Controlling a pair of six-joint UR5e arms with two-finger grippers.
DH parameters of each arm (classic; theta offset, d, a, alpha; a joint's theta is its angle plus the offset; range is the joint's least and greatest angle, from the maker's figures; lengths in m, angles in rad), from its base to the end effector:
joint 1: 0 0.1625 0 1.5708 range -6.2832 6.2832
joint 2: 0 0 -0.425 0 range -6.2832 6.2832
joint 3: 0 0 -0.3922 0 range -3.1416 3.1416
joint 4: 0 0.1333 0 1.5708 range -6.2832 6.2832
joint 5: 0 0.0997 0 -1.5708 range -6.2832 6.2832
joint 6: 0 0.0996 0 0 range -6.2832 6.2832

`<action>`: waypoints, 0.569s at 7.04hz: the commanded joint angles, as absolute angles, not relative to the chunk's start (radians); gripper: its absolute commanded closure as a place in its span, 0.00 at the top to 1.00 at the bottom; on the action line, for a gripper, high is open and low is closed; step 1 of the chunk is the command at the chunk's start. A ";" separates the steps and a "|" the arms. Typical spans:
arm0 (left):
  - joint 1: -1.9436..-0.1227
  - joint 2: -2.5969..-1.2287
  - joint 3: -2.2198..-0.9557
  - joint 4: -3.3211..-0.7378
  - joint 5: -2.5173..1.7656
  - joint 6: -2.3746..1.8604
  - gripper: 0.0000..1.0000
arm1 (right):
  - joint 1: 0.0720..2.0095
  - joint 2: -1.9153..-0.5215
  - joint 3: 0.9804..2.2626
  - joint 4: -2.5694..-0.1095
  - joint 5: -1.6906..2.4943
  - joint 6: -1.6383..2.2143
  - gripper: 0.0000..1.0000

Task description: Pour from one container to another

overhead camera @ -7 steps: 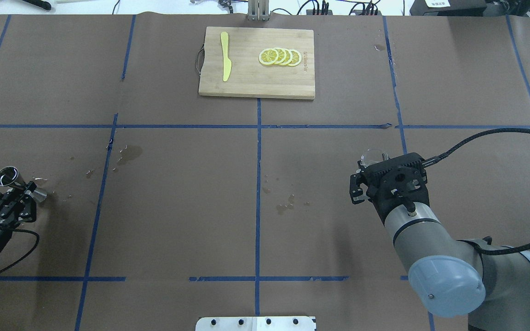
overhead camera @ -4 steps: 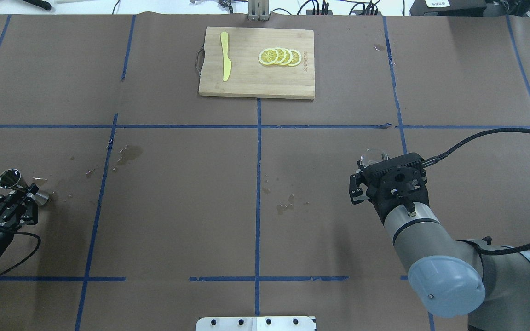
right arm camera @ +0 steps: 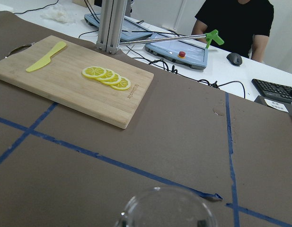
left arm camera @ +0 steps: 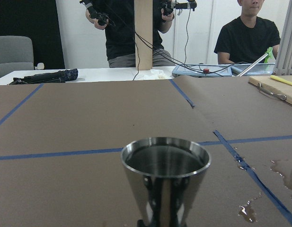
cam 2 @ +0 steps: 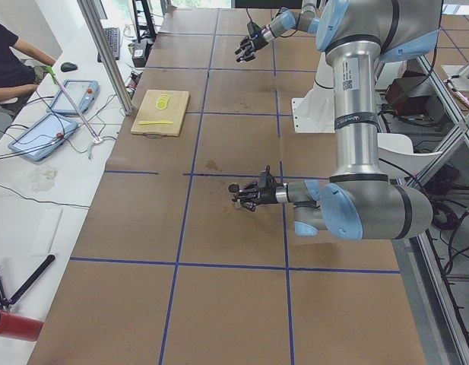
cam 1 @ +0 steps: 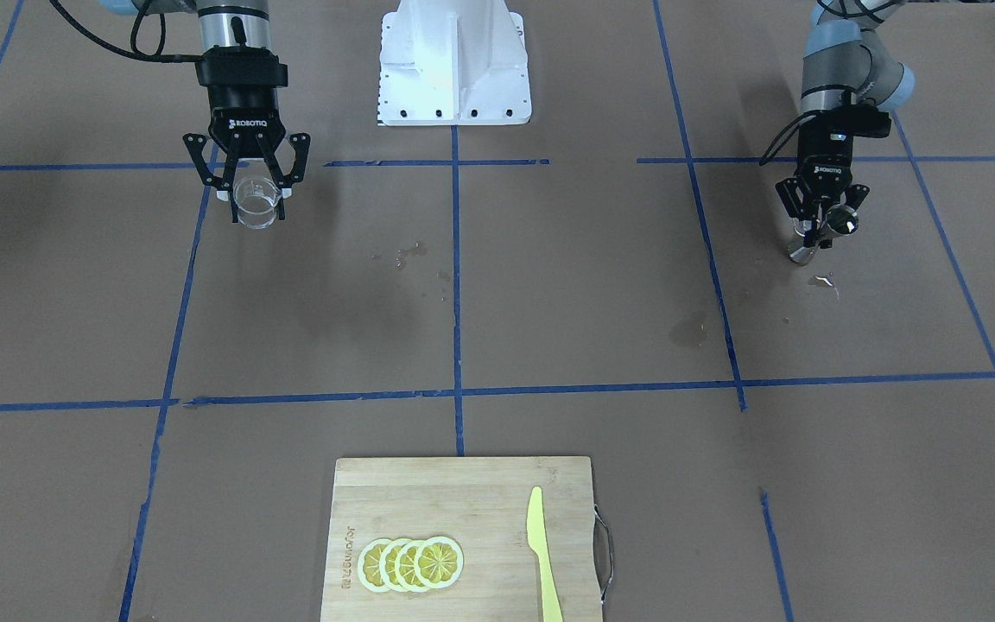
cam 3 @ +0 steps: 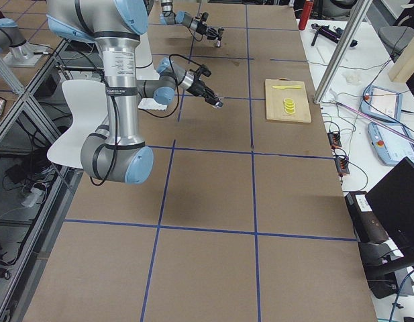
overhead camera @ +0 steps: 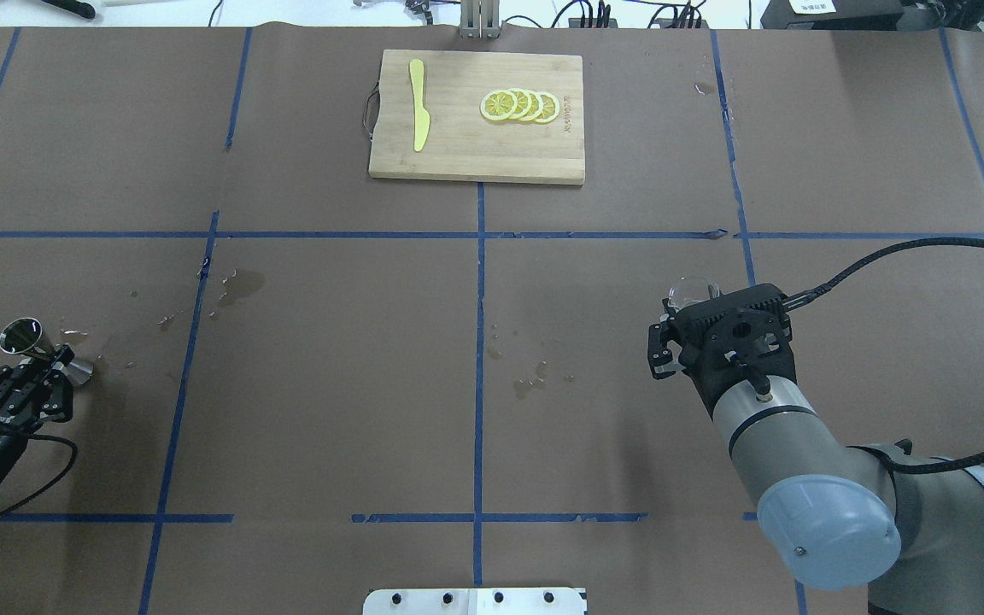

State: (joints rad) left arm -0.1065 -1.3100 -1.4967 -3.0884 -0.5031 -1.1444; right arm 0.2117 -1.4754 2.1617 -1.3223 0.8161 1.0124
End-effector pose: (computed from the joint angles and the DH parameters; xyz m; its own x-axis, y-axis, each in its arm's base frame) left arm 0.3176 -0.2558 0.6279 0.6973 0.1260 -0.7056 0.6252 0.3746 0.6847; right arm -0.4088 -0.2940 0.2999 0.8591 -0.2101 0.4667 -0.2791 0.5719 0.7713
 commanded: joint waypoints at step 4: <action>-0.098 -1.310 -1.494 -3.088 -0.503 -1.144 0.06 | 0.212 -1.471 2.164 -1.322 0.816 1.012 0.09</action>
